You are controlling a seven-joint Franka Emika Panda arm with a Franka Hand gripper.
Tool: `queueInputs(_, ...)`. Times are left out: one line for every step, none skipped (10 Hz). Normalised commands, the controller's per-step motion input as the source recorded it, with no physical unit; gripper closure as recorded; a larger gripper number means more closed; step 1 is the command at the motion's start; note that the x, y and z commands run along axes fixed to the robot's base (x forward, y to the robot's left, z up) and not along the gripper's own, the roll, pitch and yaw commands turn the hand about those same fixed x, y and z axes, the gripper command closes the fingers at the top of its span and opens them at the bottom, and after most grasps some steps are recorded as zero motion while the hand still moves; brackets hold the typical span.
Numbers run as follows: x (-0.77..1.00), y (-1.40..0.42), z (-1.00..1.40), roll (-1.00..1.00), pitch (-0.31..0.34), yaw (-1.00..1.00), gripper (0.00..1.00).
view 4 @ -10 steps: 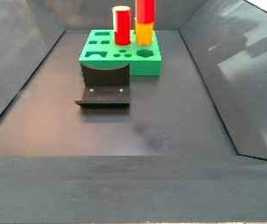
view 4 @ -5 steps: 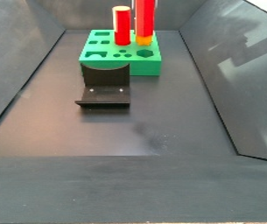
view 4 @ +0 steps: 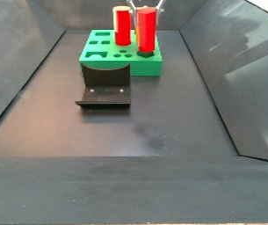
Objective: Pick up the hexagon object. Move up. Move to above the board. Insert the hexagon object.
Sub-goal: Insert the hexagon object.
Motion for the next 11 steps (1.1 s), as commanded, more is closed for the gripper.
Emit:
queueInputs(0.0,0.0,0.0,0.0,-0.011,0.0,1.0)
queueInputs(0.0,0.0,-0.13,0.03,0.0,0.01,1.0)
queueInputs(0.24,0.0,-0.27,0.01,-0.05,0.1,1.0)
queueInputs(0.12,0.0,-0.23,0.0,-0.083,0.06,1.0)
queueInputs(0.02,0.0,-0.11,0.0,-0.021,0.05,1.0)
queueInputs(0.0,0.0,-0.09,0.0,-0.011,0.03,1.0)
queueInputs(0.0,0.0,-0.09,0.02,0.0,0.0,1.0)
queueInputs(0.0,-0.03,-0.18,0.11,0.0,0.06,1.0)
queueInputs(0.0,-0.14,-0.25,0.13,-0.014,0.16,1.0)
queueInputs(0.0,-0.13,-0.29,0.13,-0.026,0.23,1.0)
queueInputs(0.0,-0.17,-0.34,0.12,-0.036,0.27,1.0)
